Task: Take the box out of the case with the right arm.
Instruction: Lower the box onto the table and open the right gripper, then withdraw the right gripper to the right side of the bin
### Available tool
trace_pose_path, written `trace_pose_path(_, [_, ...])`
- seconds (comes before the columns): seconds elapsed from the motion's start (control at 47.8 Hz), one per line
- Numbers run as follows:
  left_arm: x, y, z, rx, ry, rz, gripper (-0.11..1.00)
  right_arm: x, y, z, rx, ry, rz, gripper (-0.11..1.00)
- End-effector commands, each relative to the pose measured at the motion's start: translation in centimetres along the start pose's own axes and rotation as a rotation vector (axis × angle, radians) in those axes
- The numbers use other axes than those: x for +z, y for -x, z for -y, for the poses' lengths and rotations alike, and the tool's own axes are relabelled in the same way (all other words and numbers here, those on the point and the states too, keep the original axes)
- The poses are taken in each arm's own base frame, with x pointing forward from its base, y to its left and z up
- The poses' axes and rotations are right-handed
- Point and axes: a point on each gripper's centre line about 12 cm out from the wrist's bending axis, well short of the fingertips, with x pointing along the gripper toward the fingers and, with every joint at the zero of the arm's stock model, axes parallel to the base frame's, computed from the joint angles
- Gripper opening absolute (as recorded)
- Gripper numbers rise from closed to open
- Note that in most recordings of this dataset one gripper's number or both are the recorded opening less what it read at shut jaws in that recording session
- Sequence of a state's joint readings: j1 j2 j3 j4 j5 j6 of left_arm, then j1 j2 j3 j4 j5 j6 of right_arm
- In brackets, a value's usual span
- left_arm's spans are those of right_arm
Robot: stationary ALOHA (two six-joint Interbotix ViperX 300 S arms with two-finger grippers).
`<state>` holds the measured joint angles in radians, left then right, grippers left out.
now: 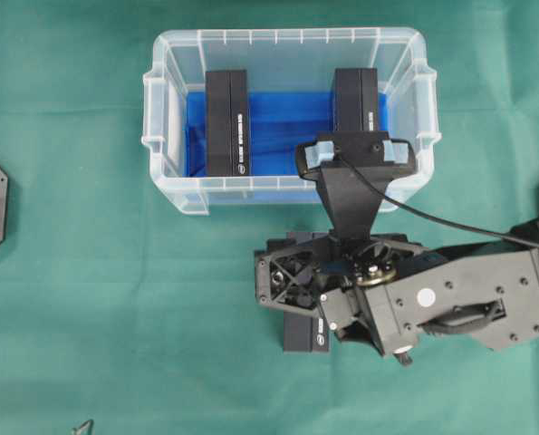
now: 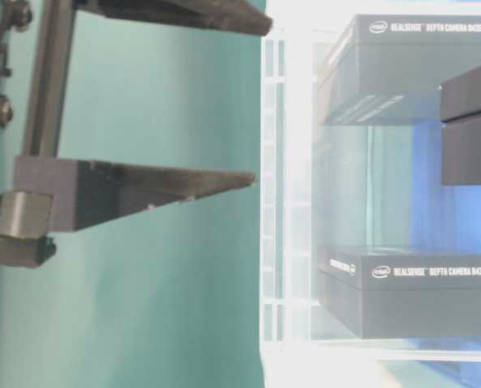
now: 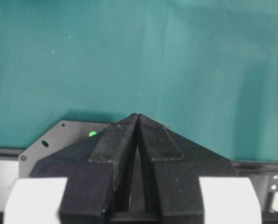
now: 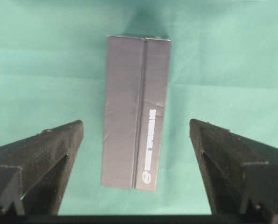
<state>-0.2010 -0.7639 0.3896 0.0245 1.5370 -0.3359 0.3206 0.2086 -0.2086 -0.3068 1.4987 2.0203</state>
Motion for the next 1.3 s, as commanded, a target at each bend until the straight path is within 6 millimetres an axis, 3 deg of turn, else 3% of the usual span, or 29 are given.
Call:
trace_pose_path(0.0, [0.3, 0.3, -0.1, 0.001, 0.004, 0.013, 0.00, 1.0, 2.1, -0.2, 0.048, -0.016, -0.016, 0.92])
trace_pose_path(0.272, [0.3, 0.3, -0.1, 0.003, 0.010, 0.014, 0.00, 1.0, 2.1, 0.3, 0.035, 0.003, -0.020, 0.92])
trace_pose_path(0.586, [0.3, 0.3, -0.1, 0.002, 0.012, 0.013, 0.00, 0.7, 2.8, 3.0, 0.023, 0.034, -0.027, 0.92])
trace_pose_path(1.277, [0.2, 0.4, -0.1, 0.002, 0.007, 0.017, 0.00, 2.4, 3.6, 16.6, -0.008, 0.065, -0.035, 0.92])
